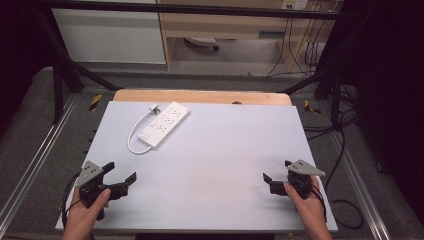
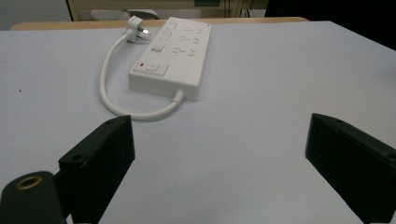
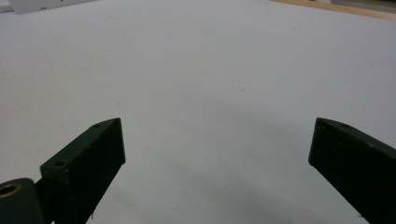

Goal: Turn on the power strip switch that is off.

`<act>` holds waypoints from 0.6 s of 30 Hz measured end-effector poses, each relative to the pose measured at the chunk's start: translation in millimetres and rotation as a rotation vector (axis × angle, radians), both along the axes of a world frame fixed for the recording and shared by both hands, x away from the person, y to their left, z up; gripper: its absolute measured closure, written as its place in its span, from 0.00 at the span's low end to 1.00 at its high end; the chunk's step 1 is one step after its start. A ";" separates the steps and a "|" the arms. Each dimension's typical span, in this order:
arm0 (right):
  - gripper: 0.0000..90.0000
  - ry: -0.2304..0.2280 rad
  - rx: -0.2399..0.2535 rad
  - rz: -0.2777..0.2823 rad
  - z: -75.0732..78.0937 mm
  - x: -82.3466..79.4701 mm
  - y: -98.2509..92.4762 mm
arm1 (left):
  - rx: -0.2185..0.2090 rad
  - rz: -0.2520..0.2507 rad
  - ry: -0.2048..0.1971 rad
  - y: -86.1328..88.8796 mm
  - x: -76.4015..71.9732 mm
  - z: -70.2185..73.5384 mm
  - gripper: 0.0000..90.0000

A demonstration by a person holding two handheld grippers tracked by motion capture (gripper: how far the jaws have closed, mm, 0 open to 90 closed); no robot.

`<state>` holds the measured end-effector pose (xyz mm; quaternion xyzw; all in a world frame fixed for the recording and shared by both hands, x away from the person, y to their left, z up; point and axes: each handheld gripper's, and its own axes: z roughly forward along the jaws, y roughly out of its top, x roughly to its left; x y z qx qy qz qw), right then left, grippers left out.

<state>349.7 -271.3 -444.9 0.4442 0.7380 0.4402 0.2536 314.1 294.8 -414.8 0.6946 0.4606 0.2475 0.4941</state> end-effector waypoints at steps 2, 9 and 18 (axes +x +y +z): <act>0.05 -0.001 0.005 -0.002 0.2 0.4 -0.8 | -0.003 -0.001 -0.004 0.4 -1.1 0.9 0.09; 0.04 -0.003 0.014 -0.003 0.7 0.5 -0.2 | -0.024 -0.004 -0.010 -0.1 -1.1 2.4 0.09; 0.04 -0.015 0.000 0.000 2.3 -1.6 0.2 | -0.049 -0.011 -0.030 1.1 -4.1 7.3 0.09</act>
